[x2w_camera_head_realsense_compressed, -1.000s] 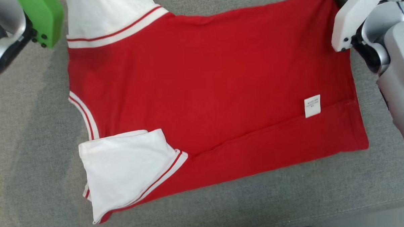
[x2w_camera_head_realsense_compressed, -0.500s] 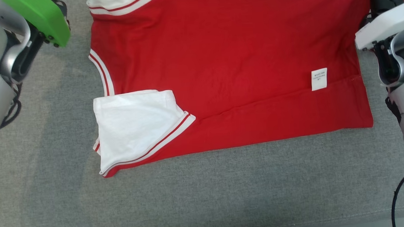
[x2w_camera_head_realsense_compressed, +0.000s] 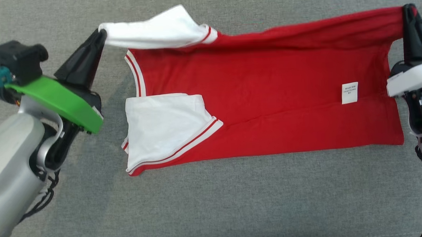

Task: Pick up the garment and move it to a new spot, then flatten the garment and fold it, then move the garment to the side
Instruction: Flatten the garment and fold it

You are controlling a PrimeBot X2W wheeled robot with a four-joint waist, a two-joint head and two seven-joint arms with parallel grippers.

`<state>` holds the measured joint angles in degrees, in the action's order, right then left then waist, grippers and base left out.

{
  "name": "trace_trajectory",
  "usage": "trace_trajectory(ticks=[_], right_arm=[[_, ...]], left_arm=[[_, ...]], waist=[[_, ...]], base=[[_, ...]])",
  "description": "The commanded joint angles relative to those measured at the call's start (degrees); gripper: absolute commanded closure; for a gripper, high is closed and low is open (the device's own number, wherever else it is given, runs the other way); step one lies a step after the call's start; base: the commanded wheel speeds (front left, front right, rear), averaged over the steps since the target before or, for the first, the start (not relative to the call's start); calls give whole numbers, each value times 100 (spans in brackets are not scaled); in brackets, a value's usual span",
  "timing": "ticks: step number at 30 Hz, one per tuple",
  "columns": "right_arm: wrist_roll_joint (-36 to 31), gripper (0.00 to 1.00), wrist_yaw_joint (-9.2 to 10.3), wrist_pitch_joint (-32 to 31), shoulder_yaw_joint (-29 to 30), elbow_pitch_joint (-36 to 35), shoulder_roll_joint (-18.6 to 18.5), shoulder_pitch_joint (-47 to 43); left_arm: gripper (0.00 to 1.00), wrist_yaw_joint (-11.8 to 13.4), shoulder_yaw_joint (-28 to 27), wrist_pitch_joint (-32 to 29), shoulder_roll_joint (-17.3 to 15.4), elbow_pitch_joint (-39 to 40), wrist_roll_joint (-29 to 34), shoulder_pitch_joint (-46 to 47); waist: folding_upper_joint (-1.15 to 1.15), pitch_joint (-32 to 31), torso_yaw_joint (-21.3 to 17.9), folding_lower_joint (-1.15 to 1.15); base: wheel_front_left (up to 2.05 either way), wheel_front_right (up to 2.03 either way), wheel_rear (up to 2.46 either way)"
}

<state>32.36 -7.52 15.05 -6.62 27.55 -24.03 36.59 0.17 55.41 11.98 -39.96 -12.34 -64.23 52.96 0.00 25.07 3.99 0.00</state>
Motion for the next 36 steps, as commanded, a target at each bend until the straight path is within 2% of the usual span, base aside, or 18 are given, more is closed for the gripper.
trace_trajectory(ticks=[1,8,13,29,31,33,35,36], right_arm=[[-58,100,7,12,149,-77,39,-183],[-394,100,6,13,683,-422,340,-921],[-689,100,6,13,885,-668,446,-1237],[-848,98,7,14,1262,-1177,610,-1755],[-863,90,7,14,1298,-1178,619,-1798],[-865,74,6,14,1332,-1188,632,-1828],[-846,51,7,14,1380,-1160,663,-1895],[-829,6,7,14,1414,-1160,682,-1928]], left_arm=[[100,118,-57,91,-93,158,-30,-218],[100,515,-153,279,-148,909,86,-997],[100,676,-328,320,-132,1257,181,-1454],[100,865,-802,325,-85,1785,460,-2430],[100,869,-818,326,-56,1805,521,-2514],[100,835,-799,326,-4,1805,568,-2602],[100,835,-780,326,40,1766,607,-2658],[100,829,-772,326,71,1742,625,-2696]], waist=[[0,-36,55,0],[0,-26,155,0],[0,-26,178,0],[0,-51,174,0],[0,-49,178,0],[0,-48,186,0],[0,-50,191,0],[0,-54,197,0]], base=[[0,0,0],[0,0,0],[0,0,0],[0,0,0],[0,0,0],[0,0,0],[0,0,0],[0,0,0]])
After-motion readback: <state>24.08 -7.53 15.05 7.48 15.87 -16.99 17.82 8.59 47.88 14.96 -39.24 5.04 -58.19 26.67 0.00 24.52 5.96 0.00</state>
